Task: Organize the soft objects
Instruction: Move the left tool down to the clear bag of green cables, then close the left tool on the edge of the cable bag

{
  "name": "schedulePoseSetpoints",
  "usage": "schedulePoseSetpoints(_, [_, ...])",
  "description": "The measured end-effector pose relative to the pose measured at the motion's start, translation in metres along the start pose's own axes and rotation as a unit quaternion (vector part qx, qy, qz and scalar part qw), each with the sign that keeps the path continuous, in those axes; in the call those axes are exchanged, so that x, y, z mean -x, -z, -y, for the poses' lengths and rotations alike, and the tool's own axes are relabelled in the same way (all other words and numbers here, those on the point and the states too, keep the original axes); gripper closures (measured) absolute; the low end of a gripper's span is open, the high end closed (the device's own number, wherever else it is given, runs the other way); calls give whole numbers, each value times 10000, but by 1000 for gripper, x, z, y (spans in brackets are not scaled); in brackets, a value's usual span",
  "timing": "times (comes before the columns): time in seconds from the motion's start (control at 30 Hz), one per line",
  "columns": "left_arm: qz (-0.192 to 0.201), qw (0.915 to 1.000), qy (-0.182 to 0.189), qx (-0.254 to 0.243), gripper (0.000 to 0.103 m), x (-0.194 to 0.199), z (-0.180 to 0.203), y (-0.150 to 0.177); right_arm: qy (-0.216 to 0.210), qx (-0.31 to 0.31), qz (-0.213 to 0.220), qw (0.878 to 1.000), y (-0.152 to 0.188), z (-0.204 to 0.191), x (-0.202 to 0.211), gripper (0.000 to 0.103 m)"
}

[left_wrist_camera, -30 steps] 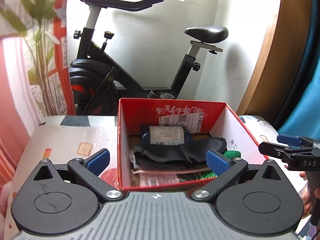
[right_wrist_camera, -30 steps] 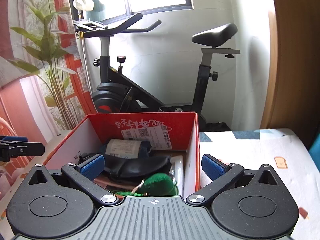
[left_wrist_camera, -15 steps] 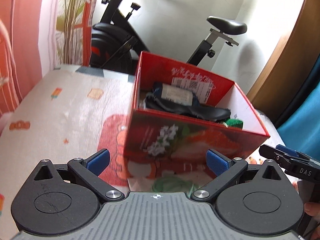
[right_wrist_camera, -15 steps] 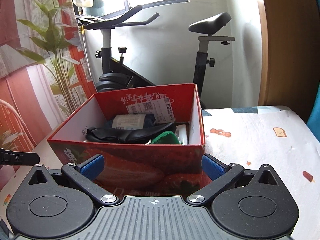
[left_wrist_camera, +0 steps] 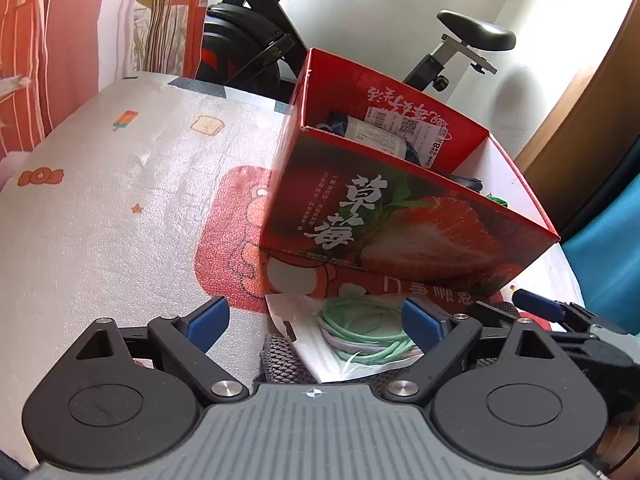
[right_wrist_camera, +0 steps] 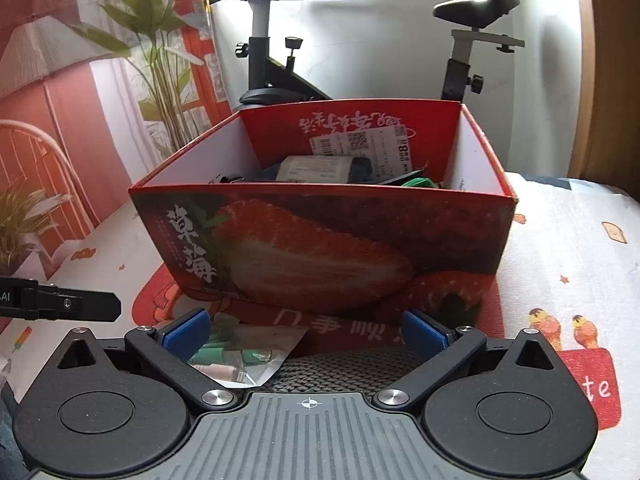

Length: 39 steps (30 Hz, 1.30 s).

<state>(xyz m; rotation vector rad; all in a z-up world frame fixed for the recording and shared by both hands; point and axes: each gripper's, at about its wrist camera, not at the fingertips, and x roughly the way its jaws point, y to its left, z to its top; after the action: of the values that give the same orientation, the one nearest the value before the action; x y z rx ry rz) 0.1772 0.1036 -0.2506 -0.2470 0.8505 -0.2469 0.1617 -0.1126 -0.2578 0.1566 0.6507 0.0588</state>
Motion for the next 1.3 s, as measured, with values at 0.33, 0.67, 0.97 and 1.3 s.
schedulePoseSetpoints(0.33, [-124,9998,102,155,30,-8,-3,5,-134,412,-175,9989,18,-9,-10,14])
schedulePoseSetpoints(0.67, [-338,9992,120,150,39,-25,-2,10,-226,586,-198,9978,29,-8,-12,14])
schedulePoseSetpoints(0.97, [-301,9990,130,290,39,-34,-9,13,-252,706,-200,9970,31,-10,-14,13])
schedulePoseSetpoints(1.3, [-224,9944,767,698,39,-44,-21,16,-276,761,-256,9964,31,-9,-16,13])
